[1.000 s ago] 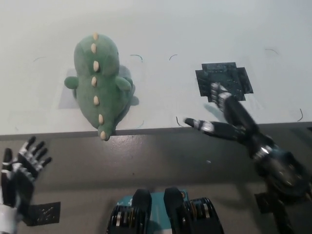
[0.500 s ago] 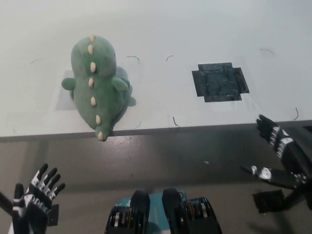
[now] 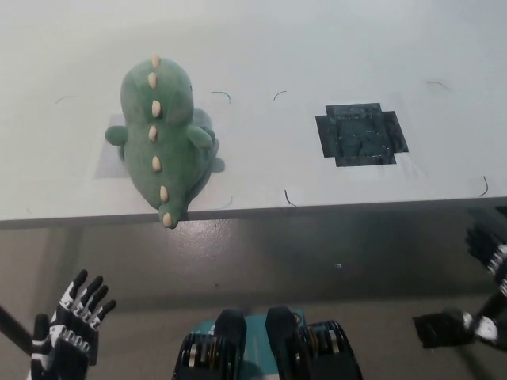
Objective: Use both hands to pick up a dinasour on the right side and move it to the left side
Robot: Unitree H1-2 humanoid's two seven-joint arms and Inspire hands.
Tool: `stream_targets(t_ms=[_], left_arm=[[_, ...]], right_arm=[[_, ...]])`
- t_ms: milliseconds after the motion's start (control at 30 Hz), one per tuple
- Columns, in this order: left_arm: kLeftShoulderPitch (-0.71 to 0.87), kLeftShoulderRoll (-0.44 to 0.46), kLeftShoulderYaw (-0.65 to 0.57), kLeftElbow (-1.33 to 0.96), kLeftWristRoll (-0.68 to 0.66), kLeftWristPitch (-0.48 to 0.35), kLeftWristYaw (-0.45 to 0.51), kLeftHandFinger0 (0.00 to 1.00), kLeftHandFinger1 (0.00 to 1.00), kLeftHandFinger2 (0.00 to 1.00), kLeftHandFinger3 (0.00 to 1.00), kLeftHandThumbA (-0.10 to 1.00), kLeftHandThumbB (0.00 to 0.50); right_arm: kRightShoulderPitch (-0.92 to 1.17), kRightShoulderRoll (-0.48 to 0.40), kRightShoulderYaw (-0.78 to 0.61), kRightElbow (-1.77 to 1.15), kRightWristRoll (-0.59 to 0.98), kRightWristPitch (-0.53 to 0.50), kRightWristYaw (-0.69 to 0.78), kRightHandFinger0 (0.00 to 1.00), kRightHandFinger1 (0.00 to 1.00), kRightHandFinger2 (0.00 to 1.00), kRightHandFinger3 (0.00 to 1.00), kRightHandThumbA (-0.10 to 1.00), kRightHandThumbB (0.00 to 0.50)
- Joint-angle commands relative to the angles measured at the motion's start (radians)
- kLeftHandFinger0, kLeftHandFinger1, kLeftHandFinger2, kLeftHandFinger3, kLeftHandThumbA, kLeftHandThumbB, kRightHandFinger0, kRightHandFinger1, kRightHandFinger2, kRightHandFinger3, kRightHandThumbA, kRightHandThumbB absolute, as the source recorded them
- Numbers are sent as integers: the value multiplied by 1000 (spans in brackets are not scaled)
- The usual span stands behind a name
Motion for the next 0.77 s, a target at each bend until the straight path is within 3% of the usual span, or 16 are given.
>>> stream_targets(t_ms=[0, 33, 100, 200, 533, 733], left_arm=[[25, -5, -10, -24, 11, -96, -2, 1000, 1000, 1000, 1000, 1000, 318], [42, -15, -17, -22, 6, -112, -5, 1000, 1000, 1000, 1000, 1000, 304], [48, -26, -25, -12, 2, -128, -5, 1000, 1000, 1000, 1000, 1000, 294], [48, -38, -40, -6, 4, -140, -2, 1000, 1000, 1000, 1000, 1000, 305], [29, -34, -52, -1, 3, -149, 2, 1000, 1000, 1000, 1000, 1000, 292], [23, -34, -54, 3, -7, -147, 0, 1000, 1000, 1000, 1000, 1000, 279]], right_arm=[[29, -25, -27, -50, 86, -85, 35, 1000, 1000, 1000, 1000, 1000, 222], [64, -34, -37, -62, 95, -88, 38, 1000, 1000, 1000, 1000, 1000, 222], [82, -36, -47, -56, 113, -110, 47, 1000, 1000, 1000, 1000, 1000, 176], [96, -30, -59, -49, 129, -124, 46, 1000, 1000, 1000, 1000, 1000, 145], [83, -18, -62, -51, 135, -104, 31, 1000, 1000, 1000, 1000, 1000, 182], [81, -12, -64, -40, 129, -118, 27, 1000, 1000, 1000, 1000, 1000, 173]])
